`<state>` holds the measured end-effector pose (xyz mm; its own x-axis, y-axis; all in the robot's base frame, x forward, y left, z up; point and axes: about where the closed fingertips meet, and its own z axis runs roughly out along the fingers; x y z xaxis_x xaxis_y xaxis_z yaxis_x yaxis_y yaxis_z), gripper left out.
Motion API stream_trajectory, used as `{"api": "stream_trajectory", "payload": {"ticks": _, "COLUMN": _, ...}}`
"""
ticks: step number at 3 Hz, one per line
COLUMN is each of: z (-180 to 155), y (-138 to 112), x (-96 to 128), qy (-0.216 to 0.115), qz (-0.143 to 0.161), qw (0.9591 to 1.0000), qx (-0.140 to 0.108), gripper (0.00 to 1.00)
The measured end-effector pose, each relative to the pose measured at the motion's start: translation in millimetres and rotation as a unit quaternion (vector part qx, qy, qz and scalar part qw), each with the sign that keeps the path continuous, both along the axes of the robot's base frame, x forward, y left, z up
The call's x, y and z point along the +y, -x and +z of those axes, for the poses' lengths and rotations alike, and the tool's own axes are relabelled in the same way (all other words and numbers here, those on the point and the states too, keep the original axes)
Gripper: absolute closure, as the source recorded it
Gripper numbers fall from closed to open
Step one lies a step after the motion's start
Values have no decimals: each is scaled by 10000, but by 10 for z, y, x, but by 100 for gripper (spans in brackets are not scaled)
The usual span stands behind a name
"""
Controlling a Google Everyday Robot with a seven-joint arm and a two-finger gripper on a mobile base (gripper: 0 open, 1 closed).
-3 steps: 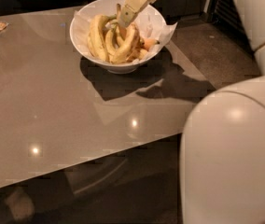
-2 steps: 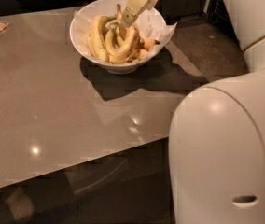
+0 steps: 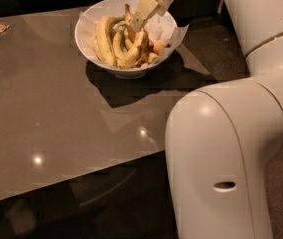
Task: Pick banana from white bowl
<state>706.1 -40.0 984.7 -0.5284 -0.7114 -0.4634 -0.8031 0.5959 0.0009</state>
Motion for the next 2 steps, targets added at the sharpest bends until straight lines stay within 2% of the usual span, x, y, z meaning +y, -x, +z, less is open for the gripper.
{"api": "stream_trajectory", "payload": {"ticks": 2, "z": -158, "y": -166, "x": 84, "qy": 190, "qz": -134, "qw": 9997, "qx": 77, "gripper": 27}}
